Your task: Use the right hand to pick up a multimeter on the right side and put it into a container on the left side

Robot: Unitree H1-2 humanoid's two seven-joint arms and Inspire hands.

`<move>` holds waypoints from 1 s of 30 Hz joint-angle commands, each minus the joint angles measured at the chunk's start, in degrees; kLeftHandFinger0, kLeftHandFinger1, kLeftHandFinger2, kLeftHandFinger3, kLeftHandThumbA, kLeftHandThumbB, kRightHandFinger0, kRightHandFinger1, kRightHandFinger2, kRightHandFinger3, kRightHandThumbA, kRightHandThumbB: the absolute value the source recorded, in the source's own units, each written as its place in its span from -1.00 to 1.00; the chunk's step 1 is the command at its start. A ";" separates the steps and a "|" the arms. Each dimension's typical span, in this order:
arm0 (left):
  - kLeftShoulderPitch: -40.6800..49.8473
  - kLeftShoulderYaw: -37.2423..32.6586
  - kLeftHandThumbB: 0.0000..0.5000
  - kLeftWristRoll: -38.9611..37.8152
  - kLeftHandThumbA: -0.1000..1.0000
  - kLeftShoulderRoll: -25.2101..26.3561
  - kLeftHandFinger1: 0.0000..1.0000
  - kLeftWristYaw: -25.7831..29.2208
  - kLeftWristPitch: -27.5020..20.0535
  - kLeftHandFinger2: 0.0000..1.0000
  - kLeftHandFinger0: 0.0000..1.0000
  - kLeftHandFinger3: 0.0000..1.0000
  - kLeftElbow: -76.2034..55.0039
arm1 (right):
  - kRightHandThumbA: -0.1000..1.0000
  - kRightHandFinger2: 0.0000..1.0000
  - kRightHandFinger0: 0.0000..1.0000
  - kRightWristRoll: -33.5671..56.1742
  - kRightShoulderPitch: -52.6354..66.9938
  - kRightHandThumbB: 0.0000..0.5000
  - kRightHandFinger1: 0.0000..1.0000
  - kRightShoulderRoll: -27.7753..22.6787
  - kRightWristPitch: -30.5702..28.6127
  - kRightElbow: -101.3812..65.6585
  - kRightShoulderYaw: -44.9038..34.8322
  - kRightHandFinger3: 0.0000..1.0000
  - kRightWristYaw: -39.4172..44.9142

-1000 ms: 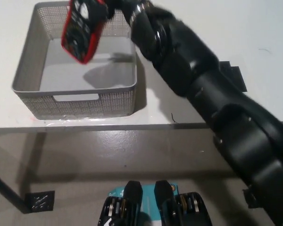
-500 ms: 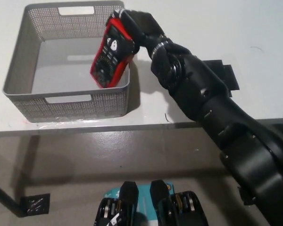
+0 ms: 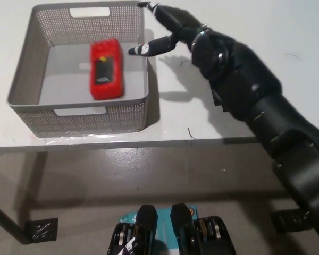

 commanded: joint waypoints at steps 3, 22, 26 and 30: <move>-0.51 -0.46 0.19 1.41 1.00 0.09 1.00 0.26 -2.42 1.00 1.00 1.00 -0.50 | 1.00 1.00 1.00 3.54 -4.09 1.00 1.00 -4.85 1.43 -9.08 -3.38 1.00 4.71; -1.19 2.82 0.19 -2.58 1.00 0.23 1.00 0.73 0.18 1.00 1.00 1.00 -0.13 | 1.00 1.00 1.00 36.82 42.82 0.82 1.00 -20.38 16.22 -94.82 -35.84 1.00 6.65; -2.11 3.39 0.25 -3.57 1.00 0.33 1.00 0.49 0.92 1.00 1.00 1.00 0.67 | 1.00 1.00 1.00 41.56 54.89 0.79 1.00 -20.13 10.17 -100.44 -39.04 1.00 2.99; -3.18 3.93 0.47 -3.14 1.00 0.30 1.00 1.20 0.67 1.00 1.00 1.00 0.76 | 1.00 1.00 1.00 46.41 67.89 0.70 1.00 -17.27 4.69 -103.88 -40.60 1.00 -0.98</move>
